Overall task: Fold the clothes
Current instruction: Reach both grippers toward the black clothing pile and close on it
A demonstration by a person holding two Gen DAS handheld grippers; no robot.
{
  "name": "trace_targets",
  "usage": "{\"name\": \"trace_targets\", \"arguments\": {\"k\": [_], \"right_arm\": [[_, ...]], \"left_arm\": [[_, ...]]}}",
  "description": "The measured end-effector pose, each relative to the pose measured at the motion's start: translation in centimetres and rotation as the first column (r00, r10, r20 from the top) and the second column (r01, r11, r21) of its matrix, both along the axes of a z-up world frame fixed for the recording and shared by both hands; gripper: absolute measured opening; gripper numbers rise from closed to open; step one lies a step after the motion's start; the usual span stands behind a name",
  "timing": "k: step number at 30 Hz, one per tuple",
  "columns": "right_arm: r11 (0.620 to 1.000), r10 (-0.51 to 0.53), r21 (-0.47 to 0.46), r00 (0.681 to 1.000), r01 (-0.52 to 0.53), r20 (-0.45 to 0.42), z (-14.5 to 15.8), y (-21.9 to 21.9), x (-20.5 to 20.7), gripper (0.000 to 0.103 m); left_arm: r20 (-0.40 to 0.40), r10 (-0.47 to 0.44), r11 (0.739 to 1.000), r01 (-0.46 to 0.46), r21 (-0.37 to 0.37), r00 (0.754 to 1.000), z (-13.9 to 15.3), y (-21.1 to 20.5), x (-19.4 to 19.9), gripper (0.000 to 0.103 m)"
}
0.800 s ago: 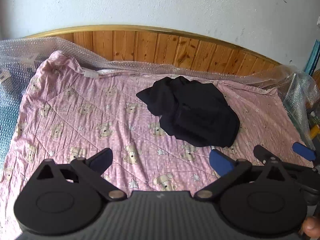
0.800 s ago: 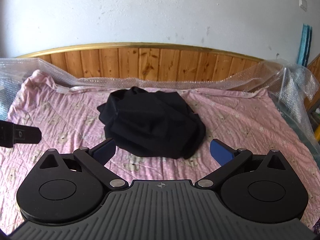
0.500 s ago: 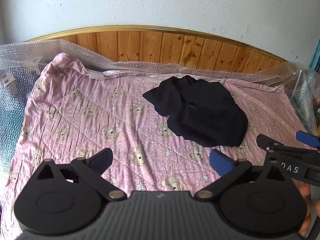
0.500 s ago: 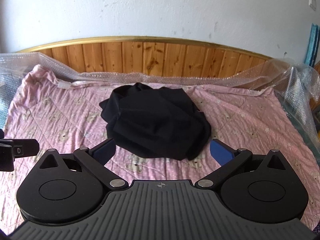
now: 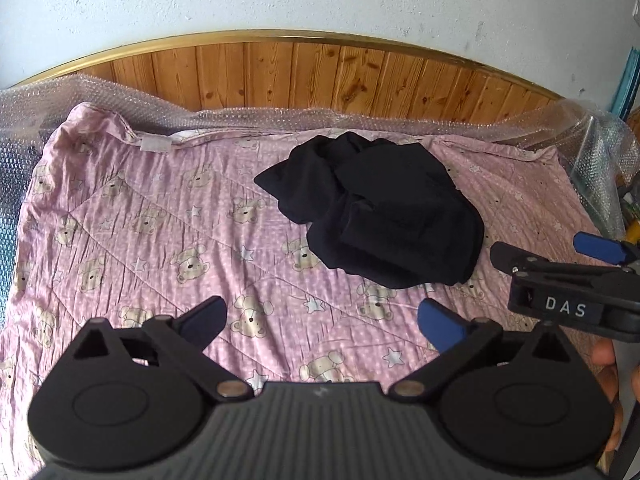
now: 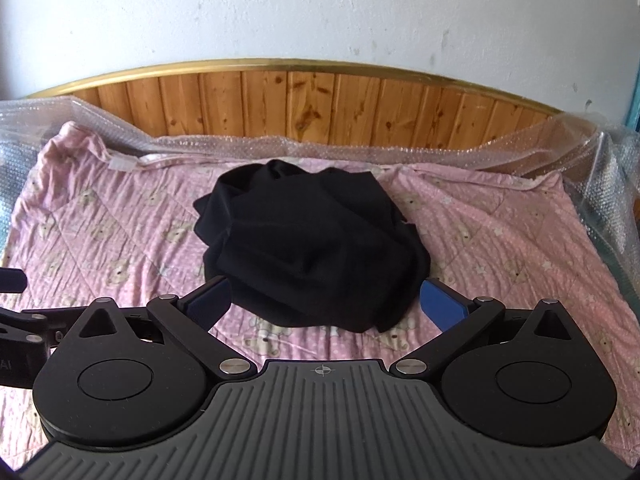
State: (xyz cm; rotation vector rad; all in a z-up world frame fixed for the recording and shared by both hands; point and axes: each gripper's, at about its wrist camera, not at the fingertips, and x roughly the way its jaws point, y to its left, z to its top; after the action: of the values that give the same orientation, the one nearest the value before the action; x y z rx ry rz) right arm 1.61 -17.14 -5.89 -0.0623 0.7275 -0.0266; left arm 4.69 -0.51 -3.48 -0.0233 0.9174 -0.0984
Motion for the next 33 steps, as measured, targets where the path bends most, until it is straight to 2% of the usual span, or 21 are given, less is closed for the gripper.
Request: {"name": "trace_targets", "arguments": {"k": [18, 20, 21, 22, 23, 24, 25, 26, 27, 28, 31, 33], "right_arm": [[0.999, -0.008, 0.041, 0.995, 0.012, -0.095, -3.4, -5.0, 6.1, 0.101], [0.999, -0.005, 0.047, 0.995, 0.01, -0.103, -3.9, -5.4, 6.8, 0.099], [0.999, -0.004, 0.05, 0.994, 0.009, -0.107, -4.1, -5.6, 7.1, 0.09], [0.999, -0.002, 0.053, 0.994, 0.008, -0.111, -4.3, -5.8, 7.5, 0.072], [0.998, -0.001, 0.056, 0.993, 0.007, -0.115, -4.6, -6.0, 7.9, 0.062], [0.998, 0.001, 0.059, 0.993, 0.006, -0.119, -4.8, -6.2, 8.2, 0.044], [0.998, 0.002, 0.062, 0.992, 0.005, -0.123, -5.0, -6.4, 8.6, 0.025], [0.998, 0.004, 0.065, 0.992, 0.004, -0.127, -5.3, -6.6, 8.9, 0.015], [0.998, 0.005, 0.068, 0.991, 0.003, -0.13, -5.5, -6.8, 9.3, 0.0], [0.997, 0.007, 0.071, 0.991, 0.003, -0.134, -5.7, -7.0, 9.7, 0.0], [0.997, 0.012, 0.08, 0.989, 0.0, -0.146, -6.4, -7.6, 10.8, 0.0], [0.996, 0.015, 0.086, 0.988, -0.002, -0.153, -6.9, -8.1, 11.5, 0.0]], "left_arm": [[-0.104, 0.01, 0.999, -0.006, 0.041, 0.995, -2.7, -4.6, 6.5, 0.103], [-0.112, 0.011, 0.999, -0.006, 0.043, 0.994, -3.1, -5.0, 7.2, 0.101], [-0.116, 0.011, 0.999, -0.006, 0.043, 0.993, -3.2, -5.2, 7.5, 0.099], [-0.12, 0.011, 0.999, -0.006, 0.044, 0.993, -3.4, -5.3, 7.9, 0.091], [-0.123, 0.011, 0.999, -0.006, 0.045, 0.992, -3.6, -5.5, 8.2, 0.076], [-0.127, 0.012, 0.999, -0.006, 0.046, 0.992, -3.8, -5.7, 8.6, 0.066], [-0.131, 0.012, 0.999, -0.006, 0.046, 0.991, -3.9, -5.9, 8.9, 0.043], [-0.135, 0.012, 0.999, -0.006, 0.047, 0.991, -4.1, -6.1, 9.3, 0.026], [-0.139, 0.013, 0.999, -0.006, 0.048, 0.99, -4.3, -6.3, 9.6, 0.017], [-0.143, 0.013, 0.999, -0.006, 0.049, 0.99, -4.5, -6.5, 10.0, 0.003], [-0.154, 0.004, 0.999, 0.003, 0.047, 0.988, -5.1, -6.9, 11.0, 0.001], [-0.166, 0.006, 0.999, 0.002, 0.047, 0.986, -5.6, -7.1, 11.9, 0.003]]}}
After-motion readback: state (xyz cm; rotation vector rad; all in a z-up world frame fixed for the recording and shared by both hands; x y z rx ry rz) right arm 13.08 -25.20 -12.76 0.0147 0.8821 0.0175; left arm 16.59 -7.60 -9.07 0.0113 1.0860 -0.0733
